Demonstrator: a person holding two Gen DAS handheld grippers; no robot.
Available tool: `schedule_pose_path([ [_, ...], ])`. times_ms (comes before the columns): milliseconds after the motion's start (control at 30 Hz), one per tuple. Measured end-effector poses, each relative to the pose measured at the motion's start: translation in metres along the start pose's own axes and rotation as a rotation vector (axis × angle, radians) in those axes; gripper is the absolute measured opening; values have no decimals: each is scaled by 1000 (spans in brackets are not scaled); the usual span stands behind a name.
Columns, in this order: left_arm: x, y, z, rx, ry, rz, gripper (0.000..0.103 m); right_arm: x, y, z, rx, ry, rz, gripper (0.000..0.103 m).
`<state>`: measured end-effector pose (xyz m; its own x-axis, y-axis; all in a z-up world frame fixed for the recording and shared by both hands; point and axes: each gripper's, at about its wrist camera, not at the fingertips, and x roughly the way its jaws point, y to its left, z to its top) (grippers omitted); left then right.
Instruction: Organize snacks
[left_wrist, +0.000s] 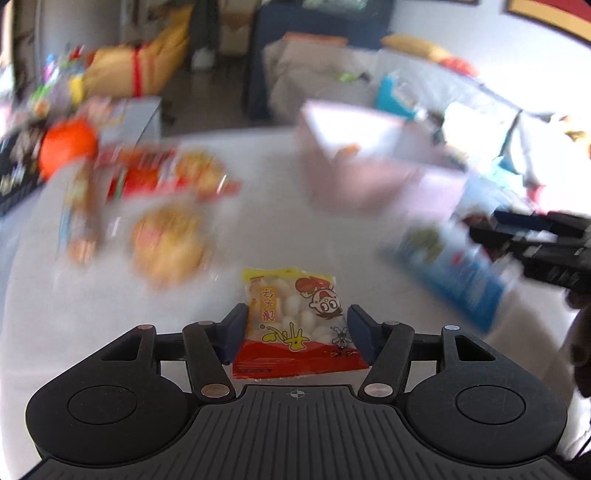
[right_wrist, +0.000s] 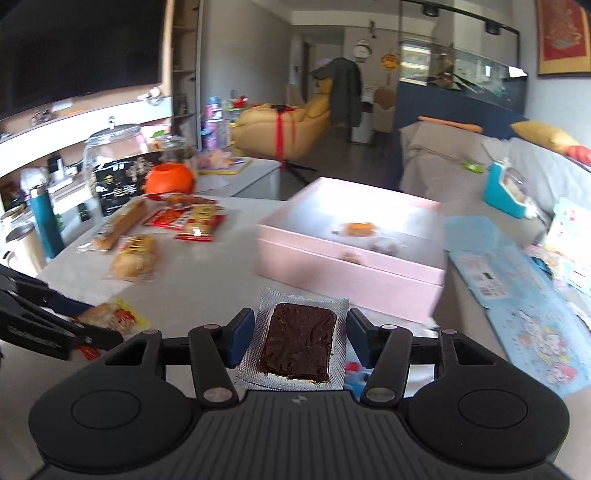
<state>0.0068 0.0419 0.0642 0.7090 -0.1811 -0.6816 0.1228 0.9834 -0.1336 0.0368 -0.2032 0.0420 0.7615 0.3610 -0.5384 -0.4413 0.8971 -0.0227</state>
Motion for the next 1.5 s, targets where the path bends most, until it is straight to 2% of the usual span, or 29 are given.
schedule_pose_path([
  [100, -7, -15, 47, 21, -116, -46, 64, -4, -19, 14, 43, -36, 3, 55],
  [200, 2, -31, 114, 43, -230, -156, 67, -1, -35, 50, 48, -123, -17, 56],
  [233, 9, -32, 134, 29, -240, -188, 67, 3, -40, 67, 43, -157, -18, 57],
  [267, 23, -31, 158, -11, -223, -215, 67, 9, -48, 85, 47, -178, -9, 62],
  [300, 39, -28, 176, -48, -169, -228, 66, 18, -54, 102, 48, -171, 5, 71],
  [367, 68, -22, 194, -108, -55, -259, 64, 40, -70, 129, 61, -115, 6, 80],
  [400, 79, -17, 193, -128, -25, -271, 63, 46, -77, 133, 84, -103, -9, 80],
  [467, 88, -10, 181, -125, -26, -275, 63, 52, -91, 128, 139, -77, -28, 80],
  [533, 94, 1, 166, -124, -34, -285, 63, 53, -98, 110, 172, -57, -7, 80],
  [633, 104, 21, 141, -141, -8, -270, 63, 64, -90, 71, 182, 21, 17, 80],
  [700, 102, 37, 123, -138, -16, -204, 63, 70, -79, 45, 174, 82, 39, 80],
  [800, 81, 66, 92, -142, -68, -58, 63, 74, -61, 9, 151, 155, 90, 80],
  [900, 67, 94, 70, -175, -113, 73, 63, 78, -37, -15, 118, 211, 106, 80],
  [1000, 56, 130, 61, -246, -148, 172, 63, 83, -10, -20, 92, 202, 119, 80],
  [1100, 50, 162, 62, -309, -173, 228, 63, 89, 17, -16, 74, 217, 214, 80],
  [1200, 54, 189, 71, -389, -178, 225, 63, 91, 48, -16, 26, 200, 282, 80],
  [1267, 57, 204, 77, -458, -194, 227, 63, 91, 64, -18, -22, 185, 289, 82],
  [1367, 54, 214, 74, -534, -249, 270, 63, 90, 77, -17, -71, 183, 276, 82],
  [1500, 40, 211, 45, -548, -370, 303, 63, 86, 78, 8, -117, 156, 281, 82],
])
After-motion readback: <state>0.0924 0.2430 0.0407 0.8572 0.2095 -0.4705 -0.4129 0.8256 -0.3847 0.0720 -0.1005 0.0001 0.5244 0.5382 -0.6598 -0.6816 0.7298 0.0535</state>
